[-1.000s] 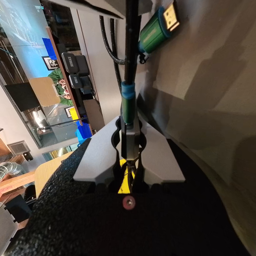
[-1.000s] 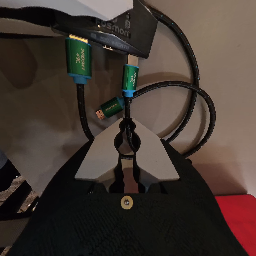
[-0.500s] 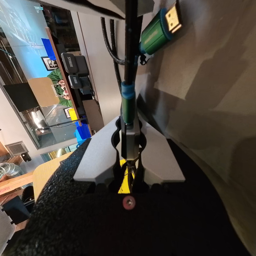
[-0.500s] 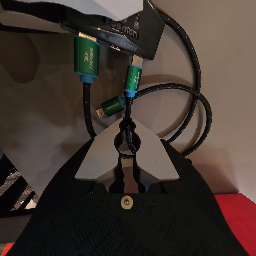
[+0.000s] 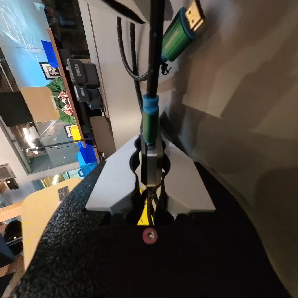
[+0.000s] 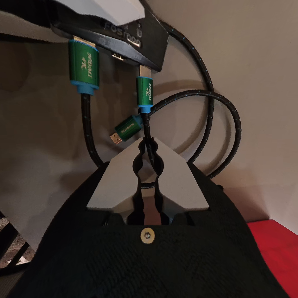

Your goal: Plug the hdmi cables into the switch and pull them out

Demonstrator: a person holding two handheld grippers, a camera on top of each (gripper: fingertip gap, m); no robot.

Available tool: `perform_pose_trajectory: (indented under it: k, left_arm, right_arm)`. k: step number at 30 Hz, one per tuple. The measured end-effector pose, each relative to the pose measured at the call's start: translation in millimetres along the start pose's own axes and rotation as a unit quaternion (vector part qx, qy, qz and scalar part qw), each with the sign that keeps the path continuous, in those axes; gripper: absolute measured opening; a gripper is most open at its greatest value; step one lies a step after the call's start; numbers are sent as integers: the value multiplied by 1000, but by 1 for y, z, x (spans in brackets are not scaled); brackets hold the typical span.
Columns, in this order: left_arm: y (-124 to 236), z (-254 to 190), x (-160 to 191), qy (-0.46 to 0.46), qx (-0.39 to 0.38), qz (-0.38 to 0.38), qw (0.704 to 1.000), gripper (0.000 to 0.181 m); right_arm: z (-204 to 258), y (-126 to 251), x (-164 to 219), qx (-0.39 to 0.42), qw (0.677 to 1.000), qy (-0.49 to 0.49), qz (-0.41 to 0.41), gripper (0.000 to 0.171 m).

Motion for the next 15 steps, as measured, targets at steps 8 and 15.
perform_pose_trajectory:
  k: [8,15]
  left_arm:
    - [0,0,0,-11,-5,5,1000,19]
    - [0,-1,-2,-32,-13,0,999,18]
  right_arm:
    - [2,0,-1,16,1000,16,-3,4]
    - [12,1,-1,-28,999,-8,-42,3]
Point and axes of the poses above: each gripper's, where its closed fingertips meet, y back along the fingers, x out of its underside, z = x × y across the jaws, the point moved 2 cm from there along y, back along the fingers, and after that the axes turned 7 degrees about x, right-handed, at the moved point
